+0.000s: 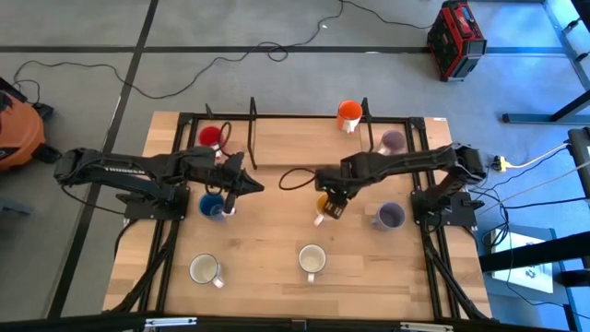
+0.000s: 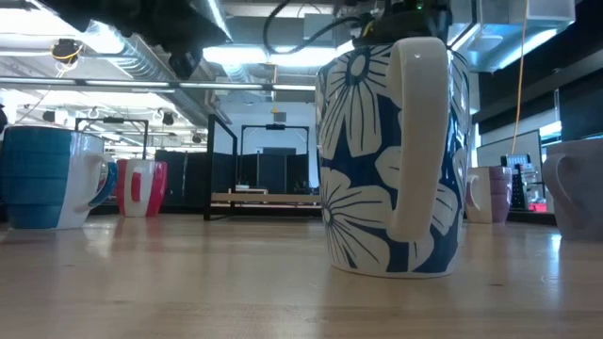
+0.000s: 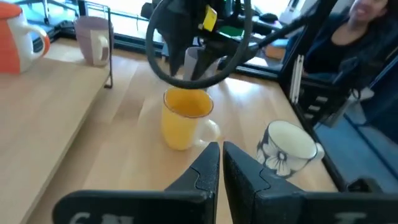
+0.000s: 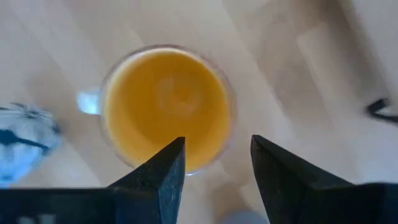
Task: Place coffee mugs
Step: Put the yellow mug on the shelf
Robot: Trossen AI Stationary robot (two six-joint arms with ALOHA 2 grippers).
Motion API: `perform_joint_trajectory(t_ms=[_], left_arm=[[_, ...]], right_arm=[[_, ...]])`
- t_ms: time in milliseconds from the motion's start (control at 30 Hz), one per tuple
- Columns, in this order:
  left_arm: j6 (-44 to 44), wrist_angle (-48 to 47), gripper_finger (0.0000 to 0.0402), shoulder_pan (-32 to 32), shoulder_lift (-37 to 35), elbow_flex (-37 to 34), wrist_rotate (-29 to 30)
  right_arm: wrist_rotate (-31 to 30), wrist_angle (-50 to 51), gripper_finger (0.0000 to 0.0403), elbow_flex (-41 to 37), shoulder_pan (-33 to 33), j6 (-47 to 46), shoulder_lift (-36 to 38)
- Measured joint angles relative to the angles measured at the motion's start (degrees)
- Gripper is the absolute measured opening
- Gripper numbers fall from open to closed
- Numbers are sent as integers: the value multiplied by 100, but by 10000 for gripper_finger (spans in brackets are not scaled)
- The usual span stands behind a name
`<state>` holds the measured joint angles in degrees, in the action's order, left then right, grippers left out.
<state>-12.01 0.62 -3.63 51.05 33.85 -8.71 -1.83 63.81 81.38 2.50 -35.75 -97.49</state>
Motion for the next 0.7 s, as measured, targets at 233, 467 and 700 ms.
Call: perform_joint_trajectory(t_ms=[233,467,700], left_arm=[[274,-500,15,2,-13,2,67],[356,-686,15,2,-11,2,114],[384,-675,15,2,-11,2,169]], right_arm=[[-76,-401,168,-295,-36,-683,-95],[-76,-752,168,-627,-237,-882,-191],[-3,-796,162,-820,-254,-879,-202]])
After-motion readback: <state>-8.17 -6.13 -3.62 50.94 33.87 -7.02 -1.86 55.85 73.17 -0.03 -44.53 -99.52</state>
